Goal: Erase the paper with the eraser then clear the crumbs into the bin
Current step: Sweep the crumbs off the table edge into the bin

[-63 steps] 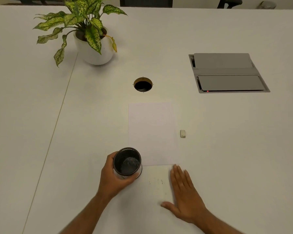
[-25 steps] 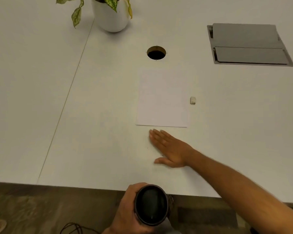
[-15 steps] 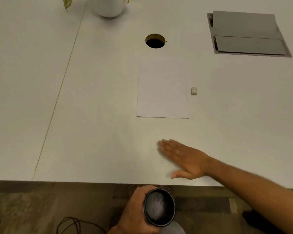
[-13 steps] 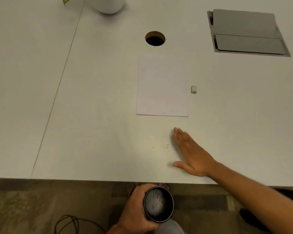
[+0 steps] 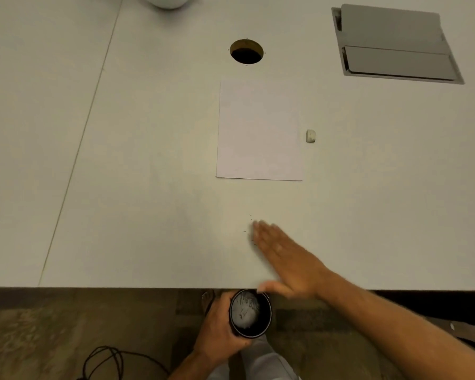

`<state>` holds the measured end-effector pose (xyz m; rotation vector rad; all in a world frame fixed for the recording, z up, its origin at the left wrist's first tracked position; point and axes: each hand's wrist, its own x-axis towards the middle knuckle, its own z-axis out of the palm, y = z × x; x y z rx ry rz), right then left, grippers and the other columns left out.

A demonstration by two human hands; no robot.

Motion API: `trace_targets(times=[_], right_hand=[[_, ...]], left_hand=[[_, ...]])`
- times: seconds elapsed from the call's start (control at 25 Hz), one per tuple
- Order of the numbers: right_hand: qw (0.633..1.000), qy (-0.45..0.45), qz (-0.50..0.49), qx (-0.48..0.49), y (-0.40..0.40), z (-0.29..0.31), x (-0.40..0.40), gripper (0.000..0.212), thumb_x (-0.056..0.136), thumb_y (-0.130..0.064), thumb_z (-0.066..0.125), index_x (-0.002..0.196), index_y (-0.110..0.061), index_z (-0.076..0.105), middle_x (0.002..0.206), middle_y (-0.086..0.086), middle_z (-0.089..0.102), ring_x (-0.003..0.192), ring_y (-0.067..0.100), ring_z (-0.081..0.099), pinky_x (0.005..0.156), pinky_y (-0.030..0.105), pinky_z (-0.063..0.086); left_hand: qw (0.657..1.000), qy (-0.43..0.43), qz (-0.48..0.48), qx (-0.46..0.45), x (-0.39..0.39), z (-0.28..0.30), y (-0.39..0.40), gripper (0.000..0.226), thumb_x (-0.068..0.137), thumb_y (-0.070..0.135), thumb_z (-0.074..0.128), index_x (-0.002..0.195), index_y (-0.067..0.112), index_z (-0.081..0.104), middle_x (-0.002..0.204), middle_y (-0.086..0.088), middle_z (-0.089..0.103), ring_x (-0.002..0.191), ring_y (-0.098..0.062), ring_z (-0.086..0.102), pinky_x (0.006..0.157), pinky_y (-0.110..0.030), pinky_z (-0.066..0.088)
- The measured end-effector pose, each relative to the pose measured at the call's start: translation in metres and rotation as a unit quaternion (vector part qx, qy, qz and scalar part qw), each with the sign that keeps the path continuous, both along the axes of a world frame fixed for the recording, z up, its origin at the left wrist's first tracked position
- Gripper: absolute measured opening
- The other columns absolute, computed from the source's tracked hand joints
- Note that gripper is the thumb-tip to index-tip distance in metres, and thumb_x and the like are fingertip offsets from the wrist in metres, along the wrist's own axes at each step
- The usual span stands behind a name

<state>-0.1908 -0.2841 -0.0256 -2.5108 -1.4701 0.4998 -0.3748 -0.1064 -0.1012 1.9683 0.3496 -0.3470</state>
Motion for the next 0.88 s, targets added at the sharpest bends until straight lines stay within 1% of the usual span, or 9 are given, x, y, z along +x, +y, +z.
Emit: trace_targets(times=[0.12, 0.2, 0.32, 0.4, 0.48, 0.56, 0.68, 0.8, 0.88], right_hand=[[0.996, -0.017, -0.081, -0.037, 0.009, -0.001, 0.025, 0.103, 0.090, -0.073, 0.030, 0.151, 0.004, -0.002, 0.159, 0.021, -0.011, 0.147, 0.031, -0.012, 0.118, 0.051, 0.012], [0.997, -0.024, -0.037, -0.059, 0.015, -0.002, 0.021, 0.106, 0.088, -0.076, 0.029, 0.151, 0.004, -0.001, 0.159, 0.023, -0.010, 0.147, 0.032, -0.012, 0.117, 0.053, 0.013], [0.995, -0.006, 0.078, -0.059, 0.014, -0.002, -0.010, 0.106, 0.086, -0.072, 0.036, 0.151, 0.004, 0.003, 0.158, 0.024, -0.008, 0.147, 0.033, -0.009, 0.118, 0.052, 0.009], [0.990, 0.009, 0.132, -0.042, 0.008, -0.002, -0.022, 0.104, 0.086, -0.069, 0.041, 0.151, 0.005, 0.004, 0.159, 0.024, -0.007, 0.148, 0.032, -0.008, 0.119, 0.051, 0.008], [0.991, 0.024, 0.131, -0.006, 0.007, 0.001, -0.016, 0.103, 0.086, -0.065, 0.047, 0.151, 0.005, 0.008, 0.159, 0.024, -0.004, 0.148, 0.032, -0.006, 0.119, 0.050, 0.008], [0.997, 0.002, 0.080, 0.010, 0.017, 0.002, 0.009, 0.104, 0.086, -0.066, 0.048, 0.151, 0.005, 0.009, 0.159, 0.024, -0.003, 0.148, 0.033, -0.005, 0.119, 0.050, 0.007], [0.999, -0.025, 0.019, -0.008, 0.036, -0.001, 0.045, 0.106, 0.087, -0.074, 0.033, 0.151, 0.006, 0.004, 0.159, 0.023, -0.006, 0.147, 0.033, -0.008, 0.117, 0.052, 0.013], [0.996, -0.041, 0.068, -0.038, 0.038, -0.007, 0.034, 0.114, 0.083, -0.078, 0.038, 0.150, 0.006, 0.003, 0.158, 0.025, -0.007, 0.147, 0.034, -0.009, 0.118, 0.051, 0.009], [0.993, -0.016, 0.111, -0.033, 0.031, -0.007, 0.005, 0.115, 0.081, -0.076, 0.046, 0.151, 0.006, 0.006, 0.158, 0.026, -0.006, 0.147, 0.034, -0.008, 0.118, 0.051, 0.008]], left_hand=[[1.000, 0.025, 0.002, -0.008, -0.001, -0.007, 0.001, 0.092, 0.047, 0.051, 0.095, 0.123, 0.043, 0.045, 0.128, 0.021, 0.053, 0.124, -0.002, 0.050, 0.106, -0.025, 0.046], [0.999, 0.042, 0.013, -0.010, 0.001, -0.012, 0.002, 0.094, 0.047, 0.048, 0.095, 0.125, 0.043, 0.042, 0.130, 0.016, 0.054, 0.126, -0.005, 0.050, 0.107, -0.026, 0.046], [0.998, 0.054, 0.030, -0.012, 0.003, -0.015, 0.002, 0.090, 0.048, 0.047, 0.096, 0.122, 0.044, 0.045, 0.126, 0.017, 0.057, 0.124, -0.008, 0.055, 0.100, -0.017, 0.047], [0.998, 0.053, 0.041, -0.009, 0.005, -0.018, 0.002, 0.108, 0.046, 0.057, 0.095, 0.137, 0.037, 0.042, 0.136, 0.016, 0.053, 0.131, -0.007, 0.049, 0.107, -0.025, 0.046], [0.997, 0.054, 0.058, 0.006, 0.005, -0.022, 0.001, 0.119, 0.043, 0.063, 0.094, 0.145, 0.034, 0.038, 0.141, 0.014, 0.051, 0.134, -0.008, 0.046, 0.110, -0.032, 0.046], [0.995, 0.067, 0.071, 0.020, 0.009, -0.021, 0.001, 0.116, 0.042, 0.062, 0.094, 0.142, 0.035, 0.042, 0.138, 0.014, 0.054, 0.133, -0.009, 0.048, 0.108, -0.032, 0.047], [0.994, 0.083, 0.074, 0.015, 0.012, -0.023, 0.001, 0.119, 0.039, 0.059, 0.094, 0.143, 0.031, 0.044, 0.140, 0.009, 0.054, 0.135, -0.013, 0.046, 0.111, -0.036, 0.046], [0.992, 0.095, 0.080, 0.005, 0.015, -0.019, 0.004, 0.114, 0.038, 0.056, 0.094, 0.139, 0.025, 0.049, 0.137, 0.004, 0.058, 0.131, -0.014, 0.051, 0.108, -0.037, 0.048], [0.992, 0.082, 0.089, -0.017, 0.017, -0.016, 0.005, 0.106, 0.042, 0.048, 0.097, 0.135, 0.020, 0.054, 0.133, 0.006, 0.060, 0.127, -0.011, 0.055, 0.105, -0.031, 0.049]])
